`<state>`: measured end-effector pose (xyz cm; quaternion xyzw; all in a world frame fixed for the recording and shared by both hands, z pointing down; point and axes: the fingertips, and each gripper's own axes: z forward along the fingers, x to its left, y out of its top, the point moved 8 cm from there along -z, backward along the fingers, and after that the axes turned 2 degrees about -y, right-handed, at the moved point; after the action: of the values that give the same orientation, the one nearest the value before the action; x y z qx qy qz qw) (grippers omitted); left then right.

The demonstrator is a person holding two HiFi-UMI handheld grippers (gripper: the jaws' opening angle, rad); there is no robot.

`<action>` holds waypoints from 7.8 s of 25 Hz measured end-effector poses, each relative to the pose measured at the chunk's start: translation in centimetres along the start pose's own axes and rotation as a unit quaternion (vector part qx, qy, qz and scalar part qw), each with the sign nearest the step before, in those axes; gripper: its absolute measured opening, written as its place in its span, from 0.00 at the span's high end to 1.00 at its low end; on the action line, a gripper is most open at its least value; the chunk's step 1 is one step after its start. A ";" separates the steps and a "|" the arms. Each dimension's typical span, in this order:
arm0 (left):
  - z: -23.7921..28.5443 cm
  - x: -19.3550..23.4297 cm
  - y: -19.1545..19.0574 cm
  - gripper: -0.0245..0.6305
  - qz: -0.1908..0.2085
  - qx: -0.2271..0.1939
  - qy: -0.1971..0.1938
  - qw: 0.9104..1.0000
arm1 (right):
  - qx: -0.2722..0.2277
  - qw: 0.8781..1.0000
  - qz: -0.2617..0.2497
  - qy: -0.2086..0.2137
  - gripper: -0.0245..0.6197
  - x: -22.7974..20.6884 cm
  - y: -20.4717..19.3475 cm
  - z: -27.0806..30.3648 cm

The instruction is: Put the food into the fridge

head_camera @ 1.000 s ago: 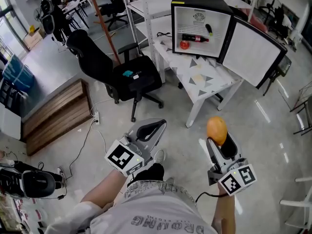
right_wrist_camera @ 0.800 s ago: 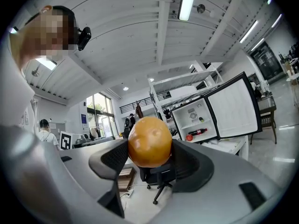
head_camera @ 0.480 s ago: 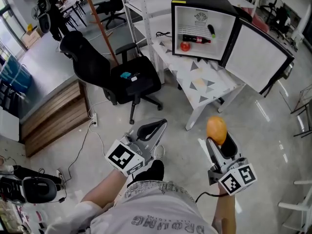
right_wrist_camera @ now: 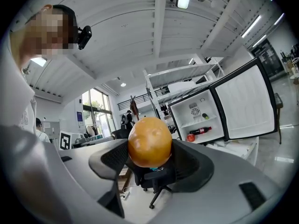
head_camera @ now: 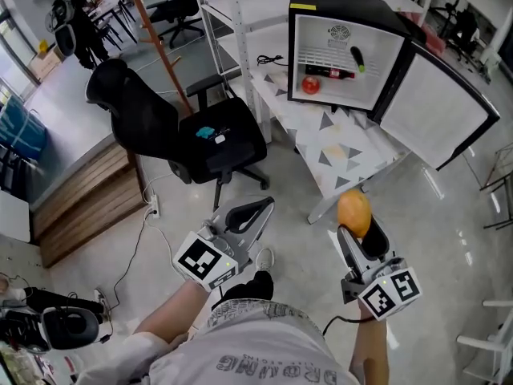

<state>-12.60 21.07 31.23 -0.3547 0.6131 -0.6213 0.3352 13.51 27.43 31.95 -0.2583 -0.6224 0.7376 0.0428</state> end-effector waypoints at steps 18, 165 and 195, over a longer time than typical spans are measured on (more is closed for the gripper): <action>4.6 14.0 0.2 0.95 0.005 -0.001 -0.029 1.000 | 0.006 0.999 -0.005 -0.046 0.52 -1.5 2.2 13.3; 31.8 35.3 -4.1 0.95 -0.010 0.026 0.036 0.999 | 0.164 0.943 -0.281 -0.073 0.52 -31.9 9.7 56.9; 33.0 30.6 0.8 0.95 0.038 0.029 0.011 0.999 | 0.051 0.981 -0.189 -0.016 0.80 -27.0 13.0 44.7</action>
<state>-0.56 -22.30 31.24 -0.3141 0.6115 -0.6296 0.3619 20.76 -25.87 32.72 -0.1215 -0.6218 0.7514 0.1843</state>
